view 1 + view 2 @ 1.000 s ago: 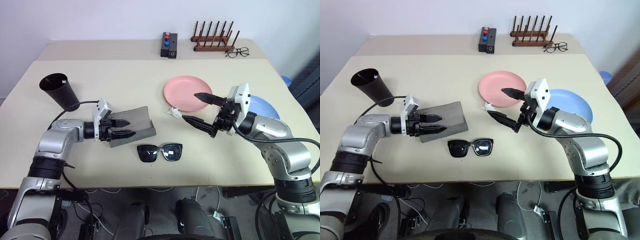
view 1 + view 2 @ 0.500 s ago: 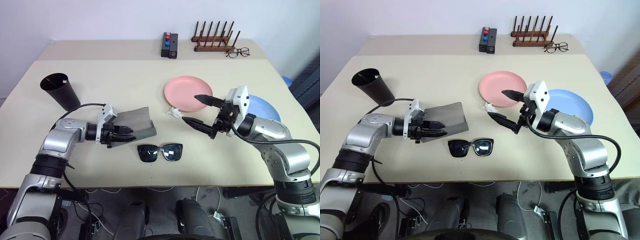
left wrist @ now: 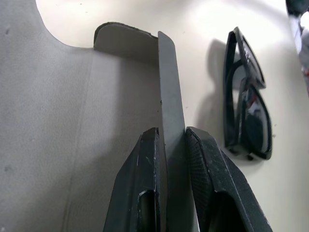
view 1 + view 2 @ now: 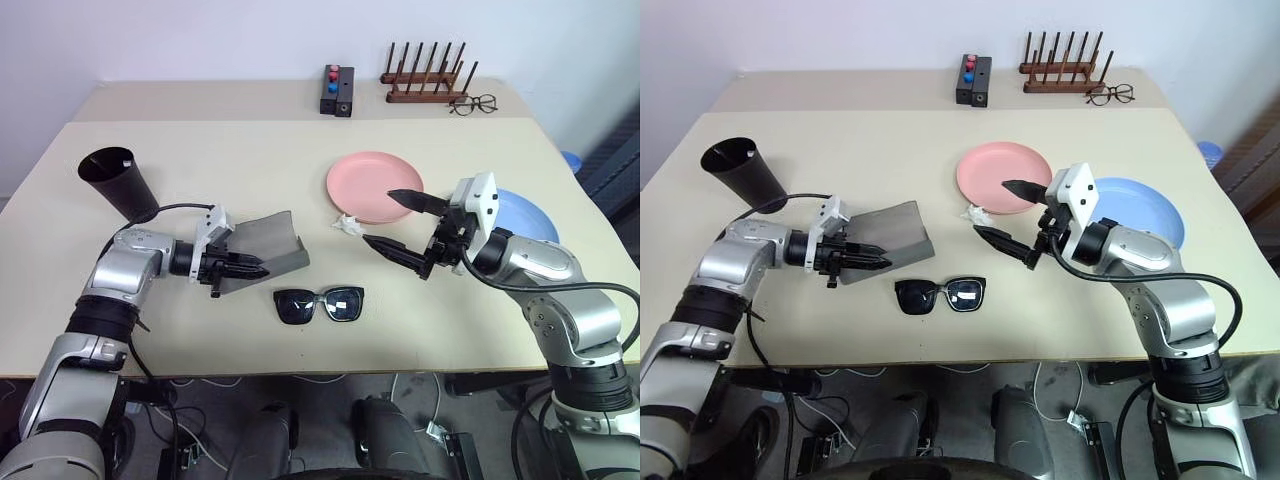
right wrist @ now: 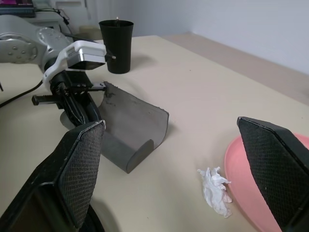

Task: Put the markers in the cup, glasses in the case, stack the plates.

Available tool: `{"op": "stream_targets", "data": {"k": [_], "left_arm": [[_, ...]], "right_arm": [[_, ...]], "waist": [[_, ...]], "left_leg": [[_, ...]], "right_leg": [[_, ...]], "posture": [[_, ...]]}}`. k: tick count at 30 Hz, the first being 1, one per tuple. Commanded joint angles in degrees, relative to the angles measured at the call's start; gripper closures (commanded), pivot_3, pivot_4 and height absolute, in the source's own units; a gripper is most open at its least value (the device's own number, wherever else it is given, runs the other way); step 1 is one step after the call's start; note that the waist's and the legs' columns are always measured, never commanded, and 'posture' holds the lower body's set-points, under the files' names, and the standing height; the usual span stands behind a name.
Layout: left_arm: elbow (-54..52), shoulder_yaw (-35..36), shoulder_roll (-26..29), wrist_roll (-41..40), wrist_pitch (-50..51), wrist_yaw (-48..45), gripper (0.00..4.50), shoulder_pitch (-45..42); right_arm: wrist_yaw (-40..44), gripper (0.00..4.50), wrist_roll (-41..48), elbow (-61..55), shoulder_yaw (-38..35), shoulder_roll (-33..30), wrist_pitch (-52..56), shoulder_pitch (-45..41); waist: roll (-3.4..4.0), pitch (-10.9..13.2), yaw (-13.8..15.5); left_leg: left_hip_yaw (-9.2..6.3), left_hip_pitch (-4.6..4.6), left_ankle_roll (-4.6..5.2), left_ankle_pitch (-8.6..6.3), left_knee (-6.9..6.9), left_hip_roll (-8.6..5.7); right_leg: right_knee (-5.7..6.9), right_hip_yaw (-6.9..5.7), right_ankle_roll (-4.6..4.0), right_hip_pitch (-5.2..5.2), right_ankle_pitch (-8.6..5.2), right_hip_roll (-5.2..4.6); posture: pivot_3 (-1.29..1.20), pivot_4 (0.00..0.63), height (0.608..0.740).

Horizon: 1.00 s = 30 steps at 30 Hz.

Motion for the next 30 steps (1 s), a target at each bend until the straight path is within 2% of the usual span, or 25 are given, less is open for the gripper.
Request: {"op": "stream_targets", "data": {"k": [1,4,11,13,16,20,23,30], "left_arm": [[5.4,-1.1,1.2,2.7,-6.4,-5.4,3.65,-4.2],[11.3,-2.6,0.8,4.9,-12.8,-9.2,3.65,-7.8],[20.8,-8.3,-1.1,5.1,-24.4,-9.9,3.65,-13.9],[22.8,-9.8,-1.5,4.9,-24.3,-9.9,3.65,-15.2],[23.5,-12.4,-1.2,3.0,-18.4,-9.9,3.65,-15.7],[22.7,-12.3,-1.2,0.6,-15.3,-9.9,3.65,-14.8],[22.1,-12.4,-1.0,-0.5,-13.9,-9.9,4.44,-14.5],[22.9,-11.3,-1.3,0.9,-16.6,-9.9,4.48,-14.7]], "right_arm": [[0.0,0.00,-0.2,-1.2,-0.3,0.3,-1.2,-0.8],[-0.1,0.00,-0.2,-1.3,-0.3,0.3,-1.3,-0.9],[-0.6,0.00,-0.2,-2.3,-0.7,0.3,-1.0,0.0],[-0.7,0.00,-0.2,-2.6,-0.9,0.1,-0.9,0.1],[-1.1,0.00,0.0,-3.1,-1.2,-0.1,-0.6,0.6],[-1.4,0.00,-0.1,-3.5,-1.2,-0.2,-0.6,1.2],[-1.4,0.00,-0.1,-3.2,-1.0,-0.2,-0.6,0.9],[-1.0,0.00,-0.5,-2.2,-0.3,0.1,-0.9,0.1]], "waist": [[0.00,0.0,0.0],[0.00,0.0,0.0],[-0.01,0.0,0.1],[-0.01,0.0,0.0],[-0.01,0.0,-0.1],[-0.01,0.0,-0.2],[-0.01,0.0,-0.1],[-0.01,0.0,-0.1]], "left_leg": [[0.00,0.00,0.00,0.00,0.00,0.00],[0.02,0.00,0.02,-0.01,0.00,0.00],[0.03,-0.01,0.05,-0.03,0.01,0.00],[0.03,-0.01,0.05,-0.03,0.01,-0.01],[0.03,-0.01,0.07,-0.04,0.01,0.00],[0.03,-0.01,0.08,-0.04,0.01,0.02],[0.03,-0.01,0.08,-0.04,0.02,0.02],[0.01,0.00,0.08,-0.04,0.04,0.02]], "right_leg": [[0.00,0.00,0.00,0.00,0.00,0.00],[-0.01,-0.01,0.00,0.00,0.00,0.01],[-0.01,-0.01,0.00,0.01,0.00,0.00],[-0.01,-0.01,0.00,0.01,0.00,0.01],[0.00,-0.01,0.00,0.01,0.00,0.04],[0.02,-0.01,0.01,0.01,0.00,0.06],[0.02,-0.01,0.01,0.01,0.00,0.07],[0.04,0.00,0.01,0.01,0.00,0.07]], "posture": [[0.00,0.150,0.740],[0.00,0.150,0.740],[0.00,0.150,0.740],[0.00,0.150,0.740],[0.00,0.150,0.740],[0.00,0.150,0.740],[0.00,0.150,0.740],[0.00,0.150,0.740]]}}
